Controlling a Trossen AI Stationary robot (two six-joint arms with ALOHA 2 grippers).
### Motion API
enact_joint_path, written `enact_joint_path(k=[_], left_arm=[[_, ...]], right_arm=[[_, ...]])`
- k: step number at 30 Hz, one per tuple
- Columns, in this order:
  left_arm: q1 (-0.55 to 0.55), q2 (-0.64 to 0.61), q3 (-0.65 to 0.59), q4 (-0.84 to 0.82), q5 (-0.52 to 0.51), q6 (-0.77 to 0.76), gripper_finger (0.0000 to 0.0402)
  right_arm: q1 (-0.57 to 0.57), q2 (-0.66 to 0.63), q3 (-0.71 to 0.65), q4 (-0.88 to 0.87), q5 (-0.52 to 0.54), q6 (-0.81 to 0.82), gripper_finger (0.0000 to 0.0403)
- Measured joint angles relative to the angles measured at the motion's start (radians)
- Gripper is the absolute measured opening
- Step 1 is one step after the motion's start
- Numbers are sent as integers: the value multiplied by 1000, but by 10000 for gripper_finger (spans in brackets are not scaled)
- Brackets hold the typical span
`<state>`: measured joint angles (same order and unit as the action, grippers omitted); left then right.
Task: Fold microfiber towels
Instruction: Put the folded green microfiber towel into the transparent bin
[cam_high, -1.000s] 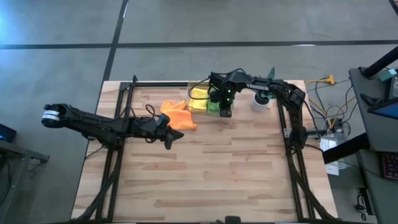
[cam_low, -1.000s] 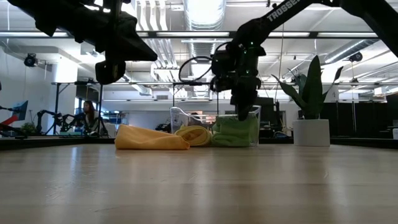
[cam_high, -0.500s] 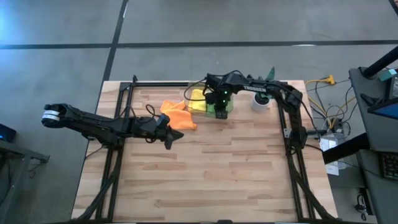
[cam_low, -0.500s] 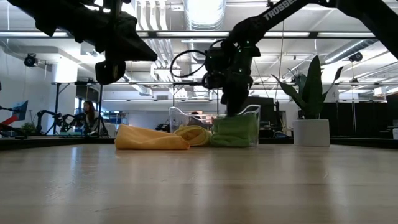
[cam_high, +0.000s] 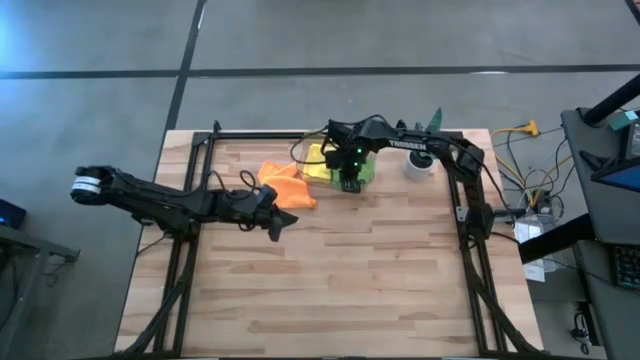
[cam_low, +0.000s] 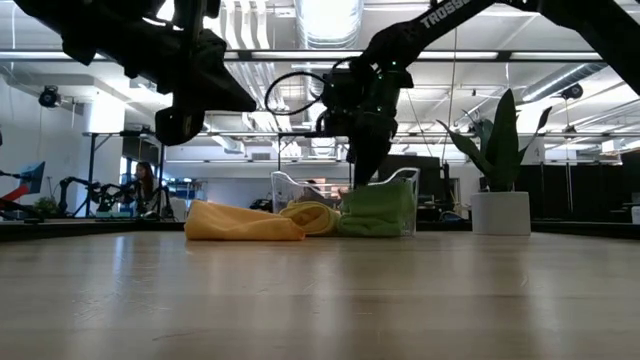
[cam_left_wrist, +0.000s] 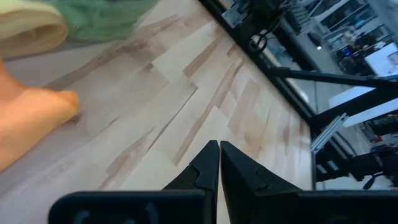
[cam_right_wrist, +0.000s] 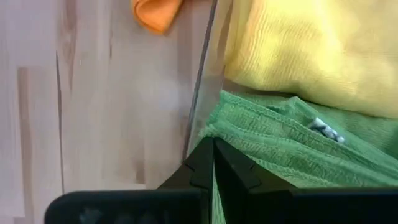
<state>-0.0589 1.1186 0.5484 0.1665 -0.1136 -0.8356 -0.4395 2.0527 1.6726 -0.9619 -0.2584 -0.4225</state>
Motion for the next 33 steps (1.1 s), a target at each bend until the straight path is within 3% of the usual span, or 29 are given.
enact_joint_path(k=[9,23,33], left_arm=[[0,38,0,68,24,0,0],[-1,40,0,64,33,6,0],[0,40,0,63,33,13,0]], right_arm=[[0,58,17,-31,4,48,8],[-54,17,89,-327,9,-50,8],[-49,16,89,-360,-110,-63,8]])
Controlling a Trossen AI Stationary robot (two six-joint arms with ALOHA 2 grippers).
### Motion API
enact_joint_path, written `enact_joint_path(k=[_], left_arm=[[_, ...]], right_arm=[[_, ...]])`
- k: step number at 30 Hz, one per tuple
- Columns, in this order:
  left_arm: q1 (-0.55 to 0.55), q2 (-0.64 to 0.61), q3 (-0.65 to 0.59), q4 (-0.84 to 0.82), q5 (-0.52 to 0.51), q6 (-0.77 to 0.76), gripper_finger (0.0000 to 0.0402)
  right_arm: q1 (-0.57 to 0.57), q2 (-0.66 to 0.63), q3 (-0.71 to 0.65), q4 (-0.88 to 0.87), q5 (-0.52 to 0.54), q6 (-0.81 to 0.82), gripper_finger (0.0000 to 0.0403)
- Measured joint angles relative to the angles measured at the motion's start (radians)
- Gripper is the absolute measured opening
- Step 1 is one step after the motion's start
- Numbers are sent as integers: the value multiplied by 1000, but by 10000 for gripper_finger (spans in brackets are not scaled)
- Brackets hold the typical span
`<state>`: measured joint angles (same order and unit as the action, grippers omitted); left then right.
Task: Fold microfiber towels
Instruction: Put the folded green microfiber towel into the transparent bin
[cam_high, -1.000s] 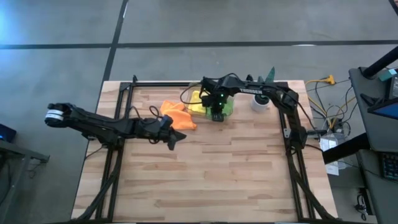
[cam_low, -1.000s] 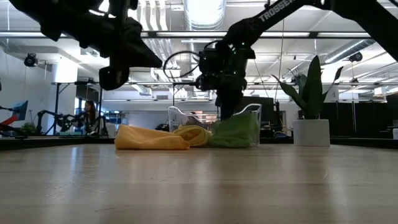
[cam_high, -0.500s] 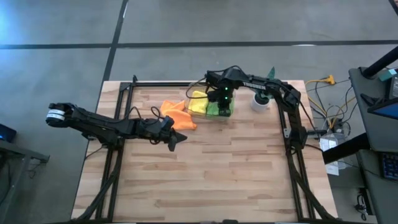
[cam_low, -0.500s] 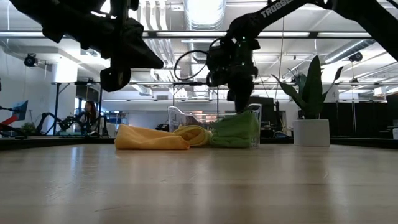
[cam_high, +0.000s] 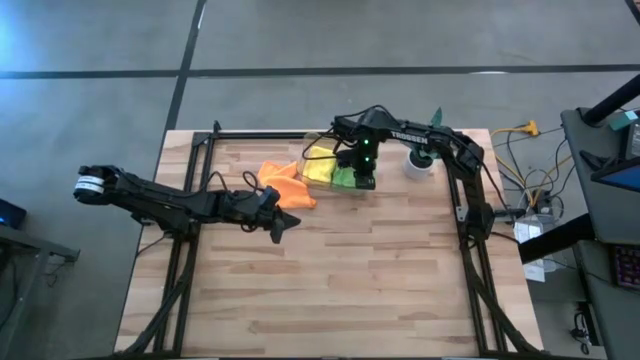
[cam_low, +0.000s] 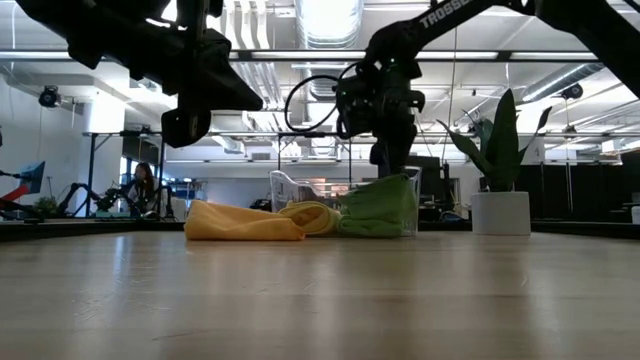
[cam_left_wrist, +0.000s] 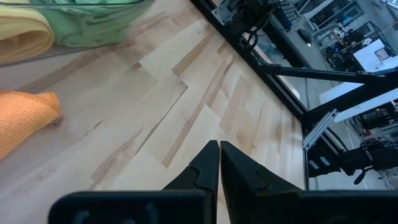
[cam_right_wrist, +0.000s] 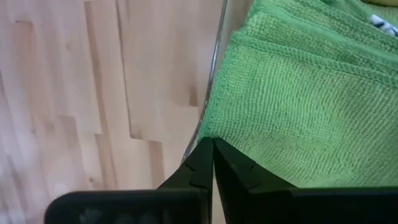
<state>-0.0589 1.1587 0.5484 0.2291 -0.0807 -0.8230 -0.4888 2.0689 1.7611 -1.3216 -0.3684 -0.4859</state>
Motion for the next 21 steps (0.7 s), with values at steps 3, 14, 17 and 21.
enact_joint_path(k=[3,14,17,21], left_arm=[[0,0,0,0,0,1,0],[0,17,0,0,0,0,0],[0,17,0,0,0,0,0],[0,17,0,0,0,0,0]], right_arm=[[4,0,0,1,-14,-7,8],[33,61,-1,21,-17,-12,8],[45,90,-2,23,-6,-5,8],[51,107,-2,24,59,17,8]])
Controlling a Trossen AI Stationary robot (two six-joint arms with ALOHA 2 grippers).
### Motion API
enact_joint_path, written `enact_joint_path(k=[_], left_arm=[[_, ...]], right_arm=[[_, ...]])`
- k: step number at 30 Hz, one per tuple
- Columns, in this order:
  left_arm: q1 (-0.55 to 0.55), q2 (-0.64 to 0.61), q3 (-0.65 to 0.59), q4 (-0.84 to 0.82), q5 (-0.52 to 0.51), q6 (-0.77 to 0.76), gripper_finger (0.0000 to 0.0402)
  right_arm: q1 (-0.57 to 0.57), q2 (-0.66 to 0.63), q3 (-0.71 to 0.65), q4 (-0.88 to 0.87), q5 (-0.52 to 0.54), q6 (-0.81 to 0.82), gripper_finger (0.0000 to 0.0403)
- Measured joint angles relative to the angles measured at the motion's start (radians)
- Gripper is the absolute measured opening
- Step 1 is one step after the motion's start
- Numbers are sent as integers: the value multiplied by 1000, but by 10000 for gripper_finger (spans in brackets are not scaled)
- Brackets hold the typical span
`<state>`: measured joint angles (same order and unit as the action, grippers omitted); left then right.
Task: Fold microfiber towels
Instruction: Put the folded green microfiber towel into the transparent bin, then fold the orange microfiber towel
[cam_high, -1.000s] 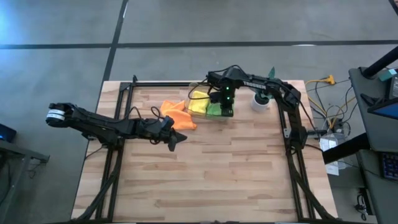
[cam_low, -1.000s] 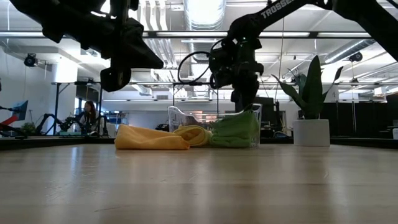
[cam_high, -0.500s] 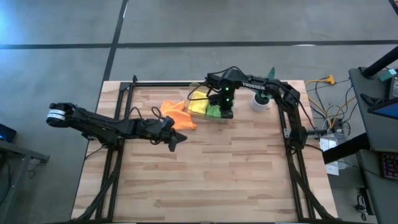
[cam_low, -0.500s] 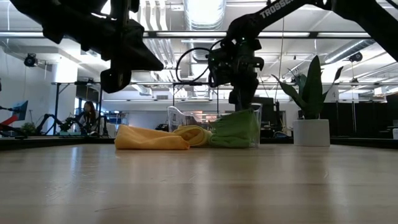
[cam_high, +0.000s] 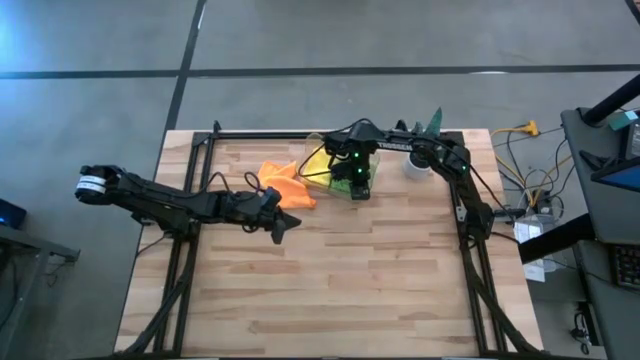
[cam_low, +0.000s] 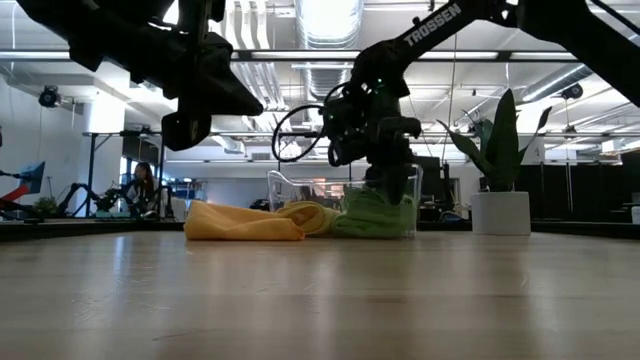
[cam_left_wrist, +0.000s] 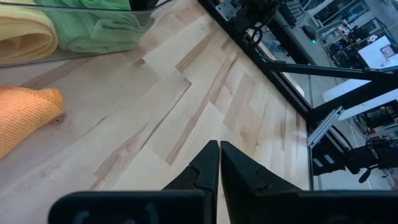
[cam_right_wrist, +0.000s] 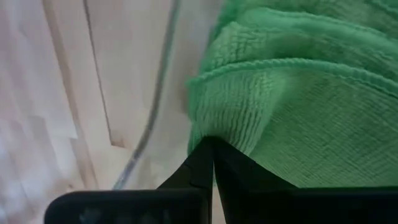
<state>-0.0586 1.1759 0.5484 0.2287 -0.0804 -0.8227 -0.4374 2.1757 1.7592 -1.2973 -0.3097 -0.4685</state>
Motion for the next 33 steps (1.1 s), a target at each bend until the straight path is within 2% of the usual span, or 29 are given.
enact_joint_path(k=[7,12,16,19,21,25,30,33], left_arm=[[0,0,0,0,0,0,0],[0,0,0,0,0,0,0],[0,0,0,0,0,21,0],[0,-3,0,0,0,20,0],[0,-11,0,2,1,31,0],[0,-46,0,-1,2,145,0],[0,-130,0,-56,2,367,0],[-2,-190,0,-169,0,569,0]], right_arm=[[-8,-51,1,-3,26,24,8],[-8,-112,23,-5,101,24,8],[-20,-163,44,11,103,49,8],[-43,-205,50,20,95,132,8],[-61,-254,42,31,51,195,8],[-75,-398,-20,104,-74,298,8],[-9,-640,-188,298,-86,466,8],[67,-795,-337,486,-83,593,8]])
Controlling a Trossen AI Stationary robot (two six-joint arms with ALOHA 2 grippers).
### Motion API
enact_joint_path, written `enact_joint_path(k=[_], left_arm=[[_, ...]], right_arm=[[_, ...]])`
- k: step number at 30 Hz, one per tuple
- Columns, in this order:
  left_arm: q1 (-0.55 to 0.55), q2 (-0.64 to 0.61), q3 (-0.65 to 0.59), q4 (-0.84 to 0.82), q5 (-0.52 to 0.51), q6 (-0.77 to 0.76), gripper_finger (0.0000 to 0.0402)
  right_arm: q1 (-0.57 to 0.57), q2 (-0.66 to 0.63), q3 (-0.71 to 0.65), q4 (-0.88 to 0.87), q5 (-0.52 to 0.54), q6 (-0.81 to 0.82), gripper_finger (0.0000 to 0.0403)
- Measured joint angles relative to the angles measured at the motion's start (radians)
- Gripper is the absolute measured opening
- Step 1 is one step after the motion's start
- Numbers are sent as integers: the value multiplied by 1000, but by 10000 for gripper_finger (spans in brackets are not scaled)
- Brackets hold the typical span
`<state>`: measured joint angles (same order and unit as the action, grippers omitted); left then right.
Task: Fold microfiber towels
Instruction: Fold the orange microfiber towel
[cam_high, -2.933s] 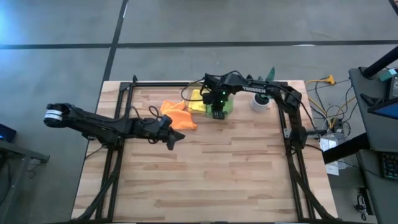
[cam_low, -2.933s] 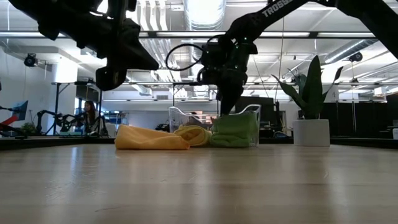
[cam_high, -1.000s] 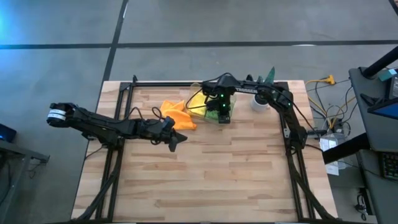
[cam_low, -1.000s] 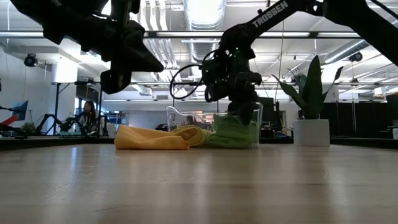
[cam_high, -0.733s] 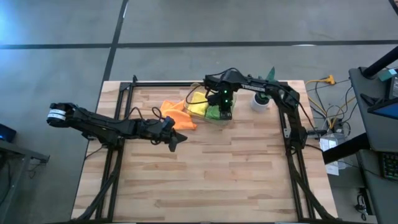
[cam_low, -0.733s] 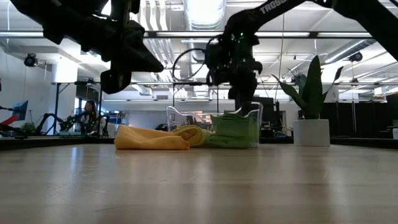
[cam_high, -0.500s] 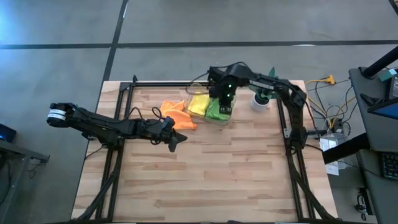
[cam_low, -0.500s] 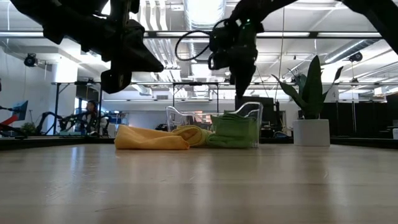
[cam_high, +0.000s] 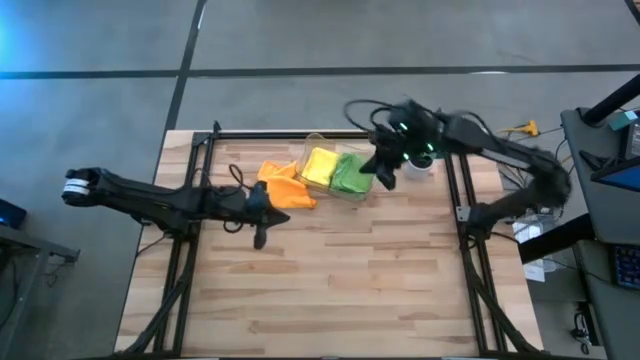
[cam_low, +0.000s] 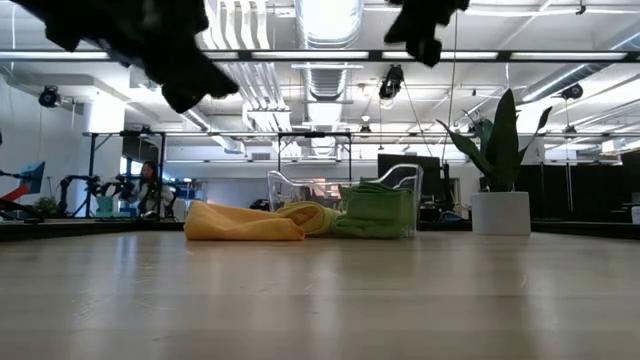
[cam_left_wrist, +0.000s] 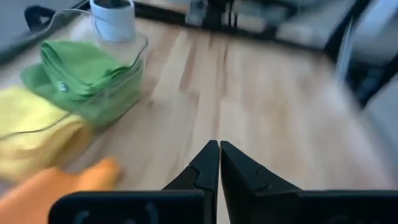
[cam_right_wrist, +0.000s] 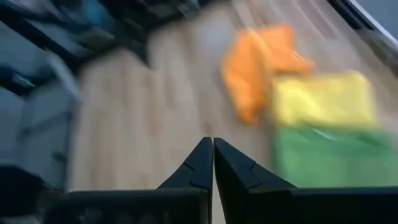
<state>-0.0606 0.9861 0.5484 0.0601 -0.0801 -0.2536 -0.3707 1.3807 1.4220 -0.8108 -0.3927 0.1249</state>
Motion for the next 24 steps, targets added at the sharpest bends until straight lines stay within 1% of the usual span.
enact_joint_path(k=[2,5,8,11,14,16,17,19,21,24], left_arm=[[-2,-14,0,-99,-9,121,0],[-2,0,0,-249,-28,212,0],[-2,41,-1,-349,-45,242,0],[14,60,-1,-356,-85,232,9],[48,53,8,-360,-187,125,36],[80,45,11,-398,-262,1,62],[102,43,11,-437,-282,-75,76],[148,49,4,-514,-283,-234,105],[188,57,-14,-559,-265,-344,134],[236,53,-52,-480,-210,-405,173]], right_arm=[[61,-94,-113,163,11,91,8],[165,-216,-277,398,98,221,8],[267,-305,-421,565,219,314,8],[356,-363,-535,644,315,395,8],[431,-395,-624,681,391,476,8],[473,-400,-670,694,428,523,8],[492,-399,-687,706,442,543,8],[523,-393,-721,749,451,566,8],[546,-383,-745,803,455,575,8],[565,-368,-765,857,496,575,8]])
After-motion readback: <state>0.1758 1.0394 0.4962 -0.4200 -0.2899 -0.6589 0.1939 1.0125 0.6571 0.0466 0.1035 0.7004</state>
